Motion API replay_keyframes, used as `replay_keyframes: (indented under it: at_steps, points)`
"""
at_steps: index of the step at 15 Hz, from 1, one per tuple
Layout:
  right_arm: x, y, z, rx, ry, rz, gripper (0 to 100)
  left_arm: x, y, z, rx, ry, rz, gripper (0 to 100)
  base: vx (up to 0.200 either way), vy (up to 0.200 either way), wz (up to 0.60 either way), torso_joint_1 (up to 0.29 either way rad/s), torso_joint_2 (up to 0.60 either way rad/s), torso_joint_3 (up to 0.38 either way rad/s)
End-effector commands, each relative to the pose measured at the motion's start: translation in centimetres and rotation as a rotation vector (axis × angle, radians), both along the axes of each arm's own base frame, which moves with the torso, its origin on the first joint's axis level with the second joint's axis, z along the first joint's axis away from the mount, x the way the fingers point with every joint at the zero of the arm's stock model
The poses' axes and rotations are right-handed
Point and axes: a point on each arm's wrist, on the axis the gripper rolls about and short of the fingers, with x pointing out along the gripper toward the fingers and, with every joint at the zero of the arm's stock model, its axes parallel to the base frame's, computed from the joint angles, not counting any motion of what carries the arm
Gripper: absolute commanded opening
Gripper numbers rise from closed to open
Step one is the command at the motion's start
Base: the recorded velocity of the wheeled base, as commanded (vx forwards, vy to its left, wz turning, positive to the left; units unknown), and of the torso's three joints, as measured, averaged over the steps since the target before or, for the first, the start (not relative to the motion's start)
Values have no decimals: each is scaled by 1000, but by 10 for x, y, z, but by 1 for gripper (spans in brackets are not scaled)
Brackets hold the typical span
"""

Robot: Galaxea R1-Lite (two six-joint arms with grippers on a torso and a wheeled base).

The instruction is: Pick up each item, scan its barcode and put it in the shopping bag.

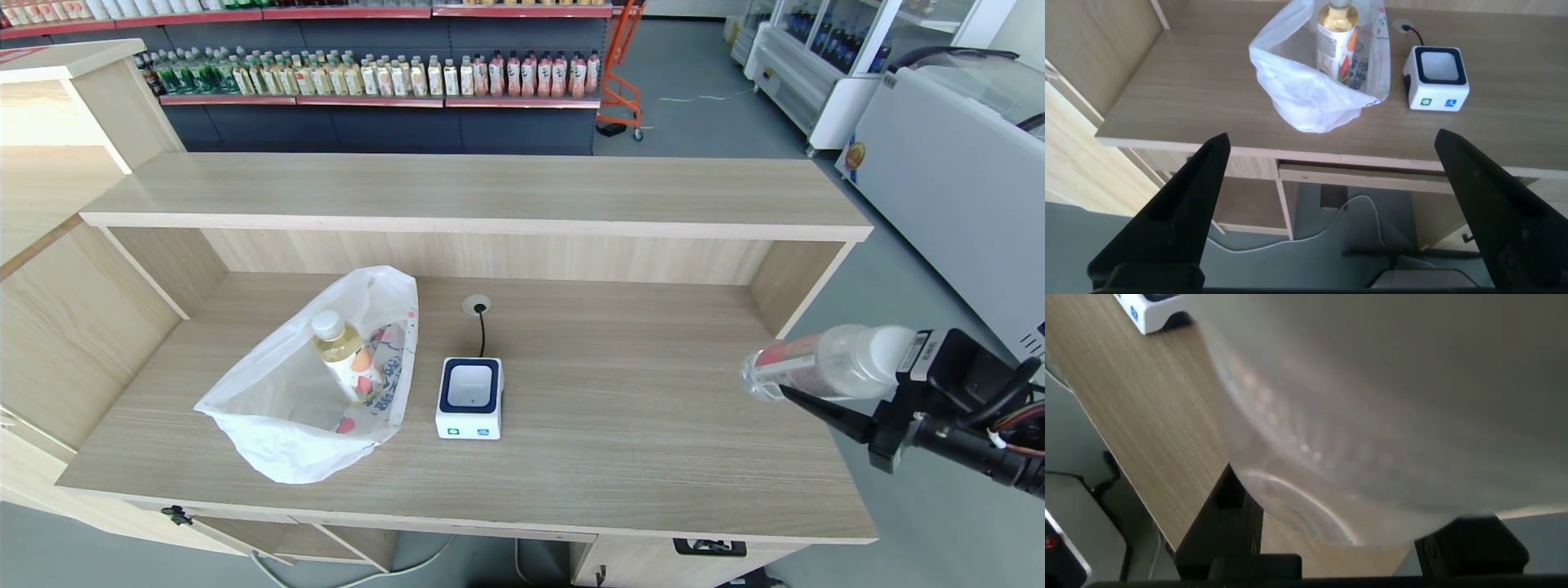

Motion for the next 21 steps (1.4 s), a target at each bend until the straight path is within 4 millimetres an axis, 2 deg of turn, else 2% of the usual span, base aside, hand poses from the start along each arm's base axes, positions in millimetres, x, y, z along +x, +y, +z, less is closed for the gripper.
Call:
replay_keyframes:
  at_steps: [1,7,13,17,21]
  points:
    - [5,-1,4,-31,-38,0,0,0,0,0,0,0,0,100,0,0,0,0,0,0]
    - [0,-15,11,-70,-93,-67,0,0,0,0,1,0,-1,100,0,0,0,0,0,0]
    - [-4,-14,14,-13,17,-63,0,0,0,0,-2,0,-1,100,0,200,0,4,2,5]
    - [3,-14,13,14,53,-59,0,0,0,0,0,0,-1,100,0,200,0,-1,1,2]
    - [19,-14,14,22,62,-33,0,0,0,0,1,0,-1,100,0,200,0,0,5,4]
